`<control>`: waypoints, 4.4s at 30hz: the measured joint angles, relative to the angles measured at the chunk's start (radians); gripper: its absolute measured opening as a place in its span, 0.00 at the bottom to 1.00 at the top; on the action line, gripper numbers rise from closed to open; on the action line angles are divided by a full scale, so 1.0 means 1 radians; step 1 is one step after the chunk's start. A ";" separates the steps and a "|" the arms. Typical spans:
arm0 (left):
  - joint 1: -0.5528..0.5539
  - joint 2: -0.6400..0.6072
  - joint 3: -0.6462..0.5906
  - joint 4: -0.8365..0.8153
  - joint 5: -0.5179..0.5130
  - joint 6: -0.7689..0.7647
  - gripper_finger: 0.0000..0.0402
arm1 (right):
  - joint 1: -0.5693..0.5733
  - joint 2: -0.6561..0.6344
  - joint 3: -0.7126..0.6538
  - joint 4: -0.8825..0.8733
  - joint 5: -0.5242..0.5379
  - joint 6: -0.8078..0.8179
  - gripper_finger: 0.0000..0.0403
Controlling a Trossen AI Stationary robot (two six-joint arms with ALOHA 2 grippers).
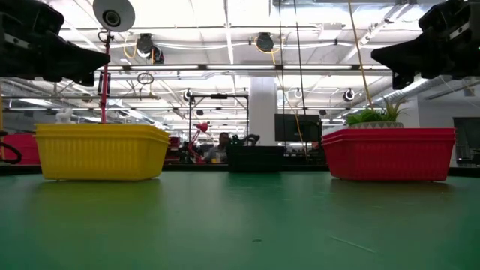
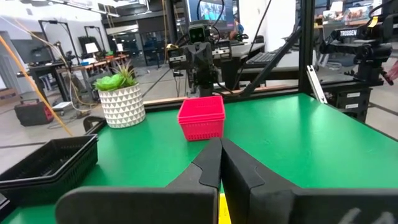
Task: Stack baskets by color
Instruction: Return to Home Position
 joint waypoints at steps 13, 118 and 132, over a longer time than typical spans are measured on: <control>0.000 0.031 0.000 -0.004 0.026 -0.021 0.01 | 0.000 0.000 0.000 0.005 0.000 0.000 0.00; 0.000 0.004 0.012 -0.014 0.045 -0.006 0.01 | 0.000 0.001 0.000 0.006 0.000 0.000 0.00; 0.000 0.004 0.012 -0.014 0.045 -0.006 0.01 | 0.000 0.001 0.000 0.006 0.000 0.000 0.00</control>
